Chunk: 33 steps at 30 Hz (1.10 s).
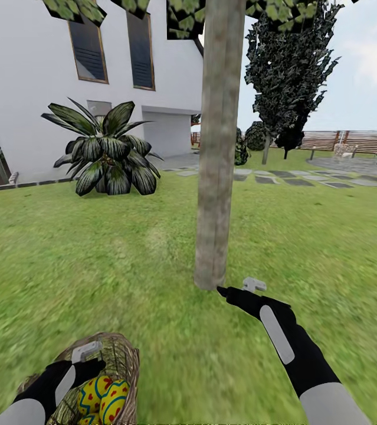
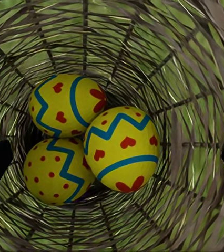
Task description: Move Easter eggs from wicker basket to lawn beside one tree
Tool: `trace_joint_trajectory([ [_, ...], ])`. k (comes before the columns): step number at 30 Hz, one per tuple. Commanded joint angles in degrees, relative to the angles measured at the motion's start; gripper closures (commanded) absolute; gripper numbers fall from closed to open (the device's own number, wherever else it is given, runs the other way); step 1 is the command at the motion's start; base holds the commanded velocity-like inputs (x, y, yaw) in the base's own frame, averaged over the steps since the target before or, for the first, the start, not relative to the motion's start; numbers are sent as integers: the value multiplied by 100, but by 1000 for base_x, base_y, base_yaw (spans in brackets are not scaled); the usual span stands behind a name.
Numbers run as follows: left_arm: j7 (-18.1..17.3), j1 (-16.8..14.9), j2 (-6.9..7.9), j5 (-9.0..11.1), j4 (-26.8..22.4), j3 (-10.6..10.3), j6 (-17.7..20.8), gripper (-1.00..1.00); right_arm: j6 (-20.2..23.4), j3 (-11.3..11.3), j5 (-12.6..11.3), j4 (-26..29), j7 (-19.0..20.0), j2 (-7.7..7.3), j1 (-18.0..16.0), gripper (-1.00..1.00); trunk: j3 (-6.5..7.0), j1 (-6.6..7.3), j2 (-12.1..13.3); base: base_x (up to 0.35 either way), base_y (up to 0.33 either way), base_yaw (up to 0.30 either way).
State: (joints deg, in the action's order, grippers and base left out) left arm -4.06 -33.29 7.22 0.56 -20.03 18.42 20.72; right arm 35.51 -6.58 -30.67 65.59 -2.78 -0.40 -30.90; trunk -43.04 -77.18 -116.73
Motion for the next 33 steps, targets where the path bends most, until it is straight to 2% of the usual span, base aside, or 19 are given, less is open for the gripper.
trace_joint_trajectory([
  [1, -25, -2, -3, 5, -10, 35, 38, -100, 18, -10, -36, 6, -29, -4, -4, -100, -24, -22, -44, 0, 0, 0],
  [3, -25, -2, -3, 5, -10, 35, 38, -100, 18, -10, -36, 6, -29, -4, -4, -100, -60, -66, -124, 0, 0, 0],
  [13, -25, -2, -2, 5, -10, 33, 38, -100, 18, -10, -36, 6, -29, -4, -4, -100, -60, -66, -124, 0, 0, 0],
  [33, -102, -2, -2, -6, -1, 30, 48, -100, 18, -18, -36, 6, -29, -4, -4, -100, -419, -505, -927, 0, 0, 0],
])
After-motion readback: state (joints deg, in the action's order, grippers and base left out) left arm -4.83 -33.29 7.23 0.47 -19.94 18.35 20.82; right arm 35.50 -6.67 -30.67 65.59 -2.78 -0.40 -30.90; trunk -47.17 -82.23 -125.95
